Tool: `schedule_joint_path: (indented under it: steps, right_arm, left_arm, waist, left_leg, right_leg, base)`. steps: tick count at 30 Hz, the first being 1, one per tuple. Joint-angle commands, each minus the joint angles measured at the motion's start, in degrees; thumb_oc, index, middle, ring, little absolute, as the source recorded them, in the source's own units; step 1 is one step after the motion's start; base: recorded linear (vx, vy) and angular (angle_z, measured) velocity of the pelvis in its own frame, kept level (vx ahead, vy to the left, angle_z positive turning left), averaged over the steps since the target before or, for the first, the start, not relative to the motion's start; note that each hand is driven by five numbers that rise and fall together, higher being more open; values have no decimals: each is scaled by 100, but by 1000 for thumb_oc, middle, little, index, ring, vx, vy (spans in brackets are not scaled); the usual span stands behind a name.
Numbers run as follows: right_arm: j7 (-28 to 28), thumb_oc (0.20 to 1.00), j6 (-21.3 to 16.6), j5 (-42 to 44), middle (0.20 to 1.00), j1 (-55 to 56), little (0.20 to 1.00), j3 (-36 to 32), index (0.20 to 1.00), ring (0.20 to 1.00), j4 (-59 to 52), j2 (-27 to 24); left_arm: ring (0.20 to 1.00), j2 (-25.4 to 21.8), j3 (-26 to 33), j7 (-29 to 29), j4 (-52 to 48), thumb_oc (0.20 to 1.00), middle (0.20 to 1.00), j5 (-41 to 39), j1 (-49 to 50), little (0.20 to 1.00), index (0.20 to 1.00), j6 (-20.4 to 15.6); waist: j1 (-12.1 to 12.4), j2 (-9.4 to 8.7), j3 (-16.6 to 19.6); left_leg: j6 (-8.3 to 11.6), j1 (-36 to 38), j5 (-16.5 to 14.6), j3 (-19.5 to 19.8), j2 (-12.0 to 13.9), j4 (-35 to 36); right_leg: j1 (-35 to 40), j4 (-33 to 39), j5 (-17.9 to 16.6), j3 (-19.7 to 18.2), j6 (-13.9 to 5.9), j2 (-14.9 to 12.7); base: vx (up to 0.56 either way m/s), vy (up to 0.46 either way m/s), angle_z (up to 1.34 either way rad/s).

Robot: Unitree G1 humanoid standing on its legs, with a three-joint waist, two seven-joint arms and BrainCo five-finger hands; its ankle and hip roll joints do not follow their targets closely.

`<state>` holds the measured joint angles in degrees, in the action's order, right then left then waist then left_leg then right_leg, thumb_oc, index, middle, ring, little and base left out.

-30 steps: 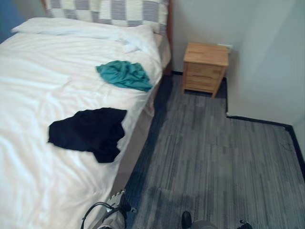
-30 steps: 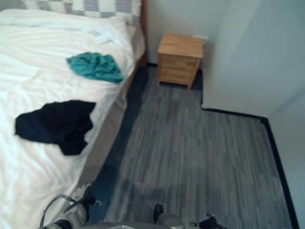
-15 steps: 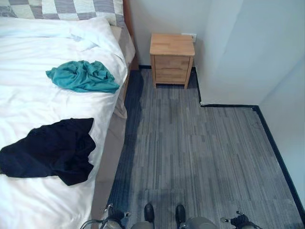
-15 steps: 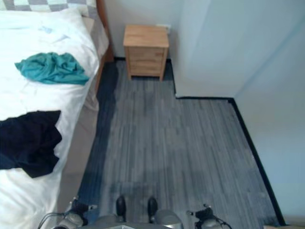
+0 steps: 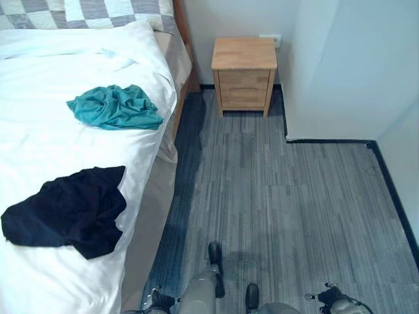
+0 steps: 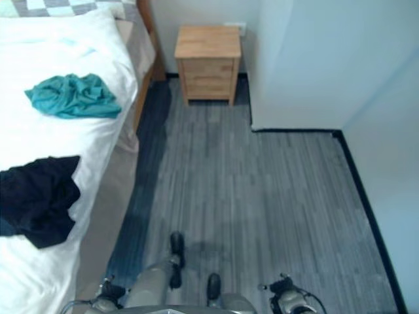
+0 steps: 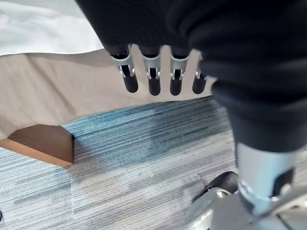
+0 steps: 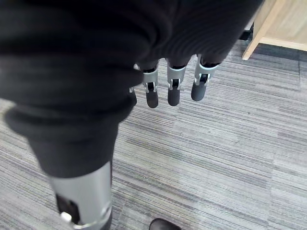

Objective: Tidy up the quilt and then pick up the clothes from the bed and put them into the laundry hamper.

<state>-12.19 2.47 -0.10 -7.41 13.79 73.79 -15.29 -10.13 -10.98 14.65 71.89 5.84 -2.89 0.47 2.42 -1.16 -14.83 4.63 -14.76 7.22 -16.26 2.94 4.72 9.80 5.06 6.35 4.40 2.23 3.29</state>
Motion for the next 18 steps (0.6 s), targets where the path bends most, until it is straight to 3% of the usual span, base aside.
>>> schedule_joint_path:
  steps: [1,2,3,5,6,7,8,9,11,12,13,15,16,18]
  right_arm:
    - [-71,1000,-49,-242,1000,387,1000,-140,1000,1000,-132,-63]
    - [-86,1000,-54,-209,1000,429,1000,-205,1000,1000,-109,0]
    - [-90,1000,-61,-168,1000,463,1000,-262,1000,1000,-111,36]
    - [-90,1000,-45,-108,1000,459,1000,-313,1000,1000,-166,54]
    - [-90,1000,-44,-108,1000,457,1000,-314,1000,1000,-166,52]
    - [-82,1000,-47,-16,1000,411,1000,-387,1000,1000,-197,80]
    - [-84,1000,-53,24,1000,404,1000,-412,1000,1000,-200,103]
    - [-84,1000,-53,24,1000,402,1000,-413,1000,1000,-199,102]
    - [-87,1000,-63,153,1000,416,1000,-445,1000,1000,-198,122]
    - [-94,1000,-66,206,1000,433,1000,-415,1000,1000,-203,116]
    - [-97,1000,-57,196,1000,421,1000,-385,1000,1000,-178,96]
    - [-74,1000,-18,153,1000,405,1000,-363,1000,1000,-96,84]
    - [-55,1000,32,32,1000,408,1000,-294,1000,1000,-21,46]
    - [37,1000,66,-36,1000,414,1000,-247,1000,1000,144,37]
  left_arm:
    - [1000,-106,-41,-12,84,1000,1000,205,-73,1000,1000,-2]
    - [1000,-163,-17,-23,118,1000,1000,216,-64,1000,1000,50]
    - [1000,-207,-18,-38,145,1000,1000,259,-77,1000,1000,78]
    - [1000,-292,-31,-25,82,1000,1000,315,-130,1000,1000,118]
    - [1000,-290,-30,-25,82,1000,1000,315,-132,1000,1000,118]
    - [1000,-354,-75,12,49,1000,1000,307,-245,1000,1000,114]
    - [1000,-390,-123,35,43,1000,1000,331,-309,1000,1000,121]
    - [1000,-388,-123,35,44,1000,1000,331,-311,1000,1000,121]
    - [1000,-452,-239,99,-27,1000,1000,394,-471,1000,1000,105]
    - [1000,-483,-334,140,-107,1000,1000,451,-580,1000,1000,67]
    - [1000,-507,-376,185,-118,1000,1000,477,-680,1000,1000,30]
    - [1000,-499,-416,202,-126,1000,1000,555,-781,1000,1000,8]
    - [1000,-547,-458,209,-109,1000,1000,679,-784,1000,1000,18]
    - [1000,-545,-456,188,-50,1000,1000,752,-749,1000,1000,-24]
  waist:
    - [111,-204,300]
    - [108,-381,377]
    - [71,-499,371]
    - [-76,-536,232]
    - [-62,-521,245]
    - [-209,-366,118]
    - [-277,-302,60]
    - [-272,-289,71]
    - [-436,-235,-13]
    - [-556,-235,12]
    - [-640,-275,30]
    - [-785,-290,111]
    - [-845,-314,140]
    - [-803,-328,170]
  left_leg:
    - [-147,0,-127,78,44,-530]
    - [-323,125,-234,159,-120,-645]
    - [-428,243,-379,120,-196,-713]
    - [-592,696,-636,110,-226,-660]
    - [-588,678,-630,100,-204,-660]
    - [-659,1183,-716,225,-124,-388]
    - [-654,1428,-729,312,-83,-238]
    - [-649,1413,-723,309,-66,-237]
    - [-581,1762,-789,490,-54,-81]
    - [-461,1997,-955,651,-67,-54]
    - [-381,2102,-1097,802,-107,-95]
    - [-268,2310,-1370,1023,-71,-149]
    - [-227,2439,-1503,1053,-46,-222]
    - [-161,2446,-1665,1214,21,-917]
  right_leg:
    - [478,-394,769,257,-745,-532]
    - [340,-1198,629,221,-904,-595]
    - [100,-1903,227,171,-1177,-639]
    - [-598,-3471,-711,-43,-1607,-690]
    - [-621,-3464,-730,-55,-1602,-671]
    - [-1283,-4470,-996,-116,-1622,-665]
    - [-1592,-4746,-891,-60,-1532,-729]
    - [-1605,-4733,-907,-60,-1526,-713]
    - [-1944,-4209,-514,31,-1291,-793]
    - [-1984,-3156,-267,-12,-1192,-828]
    - [-1947,-1978,-289,-189,-1176,-865]
    - [-2008,-838,-521,-723,-1260,-935]
    - [-2140,-762,-629,-986,-1349,-892]
    - [-2053,-900,-589,-1091,-1250,-841]
  base:
    - [590,61,-18]
    - [531,87,-15]
    - [662,111,-35]
    - [374,81,-42]
    - [476,92,-29]
    - [504,56,-12]
    - [506,56,28]
    - [398,-9,52]
    - [589,-117,49]
    - [811,-280,55]
    - [840,-334,69]
    - [633,-287,94]
    - [600,-320,106]
    - [510,-347,89]
